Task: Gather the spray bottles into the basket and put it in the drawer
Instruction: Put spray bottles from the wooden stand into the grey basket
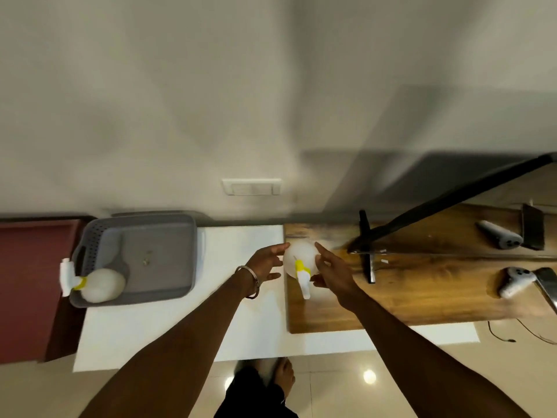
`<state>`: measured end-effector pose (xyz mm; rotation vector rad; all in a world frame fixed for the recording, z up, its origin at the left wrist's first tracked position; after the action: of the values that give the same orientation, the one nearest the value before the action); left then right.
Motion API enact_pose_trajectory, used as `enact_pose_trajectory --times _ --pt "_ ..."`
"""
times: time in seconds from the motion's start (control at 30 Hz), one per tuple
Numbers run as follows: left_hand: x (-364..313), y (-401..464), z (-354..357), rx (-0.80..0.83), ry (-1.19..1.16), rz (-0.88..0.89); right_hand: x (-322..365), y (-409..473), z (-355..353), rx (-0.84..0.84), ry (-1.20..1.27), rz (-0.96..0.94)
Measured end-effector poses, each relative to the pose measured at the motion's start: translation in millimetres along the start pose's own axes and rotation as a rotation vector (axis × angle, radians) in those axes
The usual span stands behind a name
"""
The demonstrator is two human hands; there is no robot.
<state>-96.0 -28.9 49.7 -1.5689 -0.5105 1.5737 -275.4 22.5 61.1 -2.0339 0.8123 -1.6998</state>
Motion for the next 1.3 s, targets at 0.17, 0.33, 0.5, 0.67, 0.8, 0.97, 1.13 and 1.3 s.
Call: enact_pose_trajectory --times 0.17,0.33,0.5,0.67,0.8,0.97,1.13,1.3 --pt "-9 -47 -60 -0.099 -0.015 0.097 40 -27 60 0.117 0.007 -0.047" --pt "-24 -82 -142 -0.197 -0.055 0.156 80 -39 145 0.204 -0.009 -0.046" --pt "-40 -105 -238 -0.243 -0.073 0.169 118 -42 244 0.23 -0.024 -0.036" --pt "-47 -107 -348 -0.29 -0.097 0.153 144 -40 354 0.214 -0.003 -0.01" --pt "-35 -98 -424 -0.362 -0.085 0.106 149 -31 430 0.219 -0.014 0.047" --pt "-14 -75 -492 -0.433 -0.09 0.086 144 -11 501 0.172 -0.002 0.131" --pt "1 -49 -523 -0.464 -0.047 0.08 130 16 543 0.106 0.003 0.229" --pt "13 -19 -539 -0.479 0.056 0.087 113 45 571 0.122 0.033 0.335"
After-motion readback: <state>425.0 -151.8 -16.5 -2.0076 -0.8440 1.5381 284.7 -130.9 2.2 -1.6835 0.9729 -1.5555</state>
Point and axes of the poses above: each hand's wrist, its own y-axis towards the middle knuckle, its own z-axis out of the palm, x = y × z, the point moved 4 cm from there along y, towards the middle knuckle, and after that the axes turned 3 degrees about -x, right-handed, at the moved point
